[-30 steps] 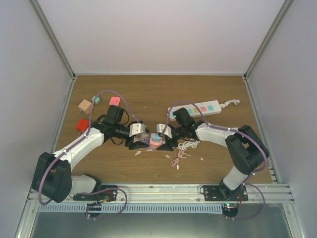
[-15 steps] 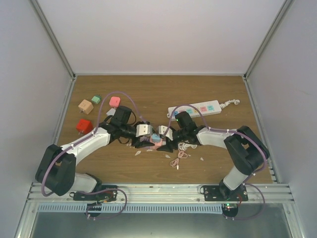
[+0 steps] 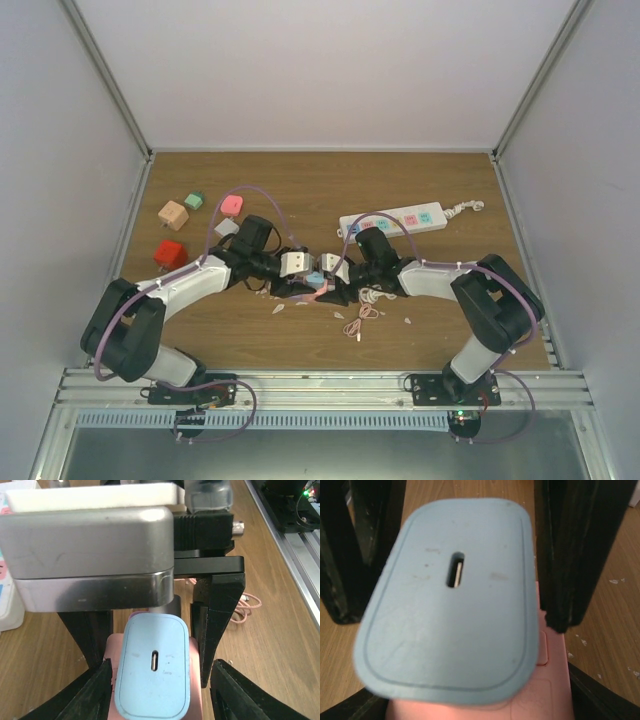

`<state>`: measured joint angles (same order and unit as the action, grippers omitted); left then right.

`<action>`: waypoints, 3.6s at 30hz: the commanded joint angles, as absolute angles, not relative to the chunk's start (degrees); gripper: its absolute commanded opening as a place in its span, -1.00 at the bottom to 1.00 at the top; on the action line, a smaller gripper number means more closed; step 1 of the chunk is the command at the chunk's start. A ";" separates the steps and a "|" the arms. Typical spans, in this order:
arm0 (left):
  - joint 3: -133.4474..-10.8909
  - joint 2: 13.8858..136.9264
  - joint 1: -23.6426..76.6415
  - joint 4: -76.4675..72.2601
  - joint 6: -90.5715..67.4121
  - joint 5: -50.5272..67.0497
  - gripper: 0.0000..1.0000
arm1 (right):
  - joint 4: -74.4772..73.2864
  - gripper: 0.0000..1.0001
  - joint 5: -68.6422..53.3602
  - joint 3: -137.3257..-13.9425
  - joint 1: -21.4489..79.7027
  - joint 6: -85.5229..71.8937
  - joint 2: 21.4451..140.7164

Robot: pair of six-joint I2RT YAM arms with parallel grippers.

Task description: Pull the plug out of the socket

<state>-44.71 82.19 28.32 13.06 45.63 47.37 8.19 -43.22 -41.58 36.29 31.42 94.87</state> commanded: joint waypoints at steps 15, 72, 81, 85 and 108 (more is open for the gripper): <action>-47.28 82.50 29.44 10.68 39.74 52.74 -0.59 | 10.07 -0.26 -45.47 -40.99 35.93 32.25 94.68; -49.44 80.15 28.62 19.22 47.06 45.95 -0.72 | 8.38 -0.45 -45.13 -42.53 34.28 30.94 96.76; -51.15 75.83 22.27 27.88 51.91 44.49 -0.70 | 8.34 -0.38 -45.28 -42.41 34.01 31.03 96.45; -53.22 74.72 15.90 33.02 55.10 45.02 -0.69 | 8.05 -0.35 -45.35 -42.53 33.95 31.24 96.48; -88.24 107.69 -7.60 23.70 45.44 10.66 -0.57 | 6.95 -0.04 -45.17 -43.28 33.95 31.44 95.36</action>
